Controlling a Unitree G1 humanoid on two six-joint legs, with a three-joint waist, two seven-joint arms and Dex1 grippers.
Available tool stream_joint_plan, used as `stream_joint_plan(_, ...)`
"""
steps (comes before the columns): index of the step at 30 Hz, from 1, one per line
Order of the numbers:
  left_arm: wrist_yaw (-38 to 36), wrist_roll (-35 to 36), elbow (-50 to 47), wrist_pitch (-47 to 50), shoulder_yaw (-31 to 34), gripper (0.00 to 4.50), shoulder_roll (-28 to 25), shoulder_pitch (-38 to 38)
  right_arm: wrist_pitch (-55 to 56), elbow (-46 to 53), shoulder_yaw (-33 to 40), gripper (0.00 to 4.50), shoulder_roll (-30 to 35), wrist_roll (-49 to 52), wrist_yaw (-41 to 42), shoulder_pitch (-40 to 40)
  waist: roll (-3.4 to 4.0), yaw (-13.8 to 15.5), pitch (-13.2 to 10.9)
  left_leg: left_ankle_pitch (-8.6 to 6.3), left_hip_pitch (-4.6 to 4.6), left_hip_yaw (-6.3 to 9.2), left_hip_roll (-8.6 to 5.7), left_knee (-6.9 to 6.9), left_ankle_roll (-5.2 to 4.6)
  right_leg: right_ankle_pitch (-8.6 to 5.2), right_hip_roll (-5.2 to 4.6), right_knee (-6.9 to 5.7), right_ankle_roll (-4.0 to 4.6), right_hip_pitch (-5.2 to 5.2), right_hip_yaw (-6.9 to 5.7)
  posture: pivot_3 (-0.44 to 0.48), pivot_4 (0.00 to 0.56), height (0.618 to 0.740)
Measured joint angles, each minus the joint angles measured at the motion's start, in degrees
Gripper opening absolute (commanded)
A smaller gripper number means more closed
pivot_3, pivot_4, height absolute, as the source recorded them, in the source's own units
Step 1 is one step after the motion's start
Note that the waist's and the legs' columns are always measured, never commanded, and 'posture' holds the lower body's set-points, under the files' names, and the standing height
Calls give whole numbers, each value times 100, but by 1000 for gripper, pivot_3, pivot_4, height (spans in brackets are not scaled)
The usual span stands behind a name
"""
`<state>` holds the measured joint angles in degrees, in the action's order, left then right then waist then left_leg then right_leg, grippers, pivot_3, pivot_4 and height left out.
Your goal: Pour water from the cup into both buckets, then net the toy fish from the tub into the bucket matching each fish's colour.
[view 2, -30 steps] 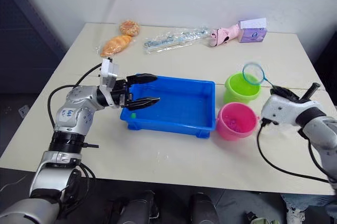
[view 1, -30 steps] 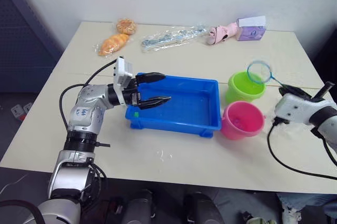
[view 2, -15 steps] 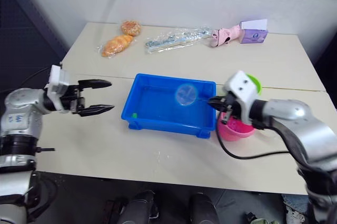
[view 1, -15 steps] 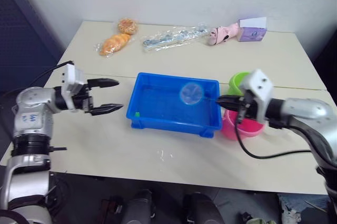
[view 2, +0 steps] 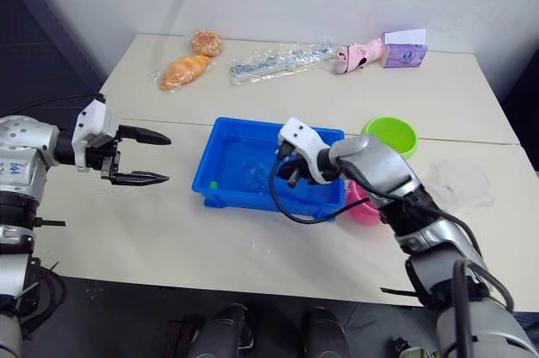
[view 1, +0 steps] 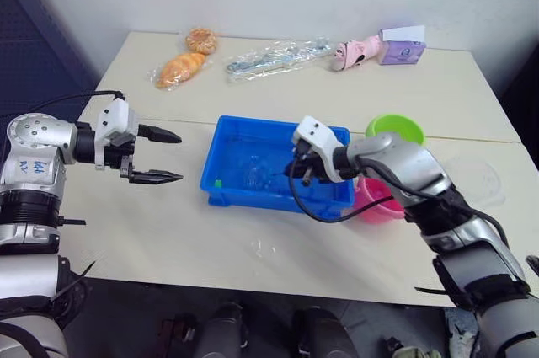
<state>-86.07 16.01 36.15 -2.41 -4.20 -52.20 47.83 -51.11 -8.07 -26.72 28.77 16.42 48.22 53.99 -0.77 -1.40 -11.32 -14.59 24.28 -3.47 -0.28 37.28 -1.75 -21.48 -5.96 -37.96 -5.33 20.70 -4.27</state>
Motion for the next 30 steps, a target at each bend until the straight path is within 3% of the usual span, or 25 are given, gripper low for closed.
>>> stream_joint_plan(9,2,-90,-807,343,-494,4470,70,116,-20,-343,-202,0,-751,-258,239,28,0,-73,0,4,-1,-4,5,-4,7,0,7,-7,0,9,8,0,150,740)
stream_joint_plan(17,11,-54,-1996,1245,-502,4470,-30,-483,-83,-498,27,0,-1237,-354,145,29,0,-94,0,5,-2,-5,5,-6,8,0,7,-7,0,9,15,0,150,740)
stream_joint_plan(30,16,-78,-1952,1135,-349,4470,-53,-579,-454,-595,978,0,-1336,82,360,37,0,-121,0,5,-2,-7,6,-10,9,0,9,-8,0,14,19,0,150,740)
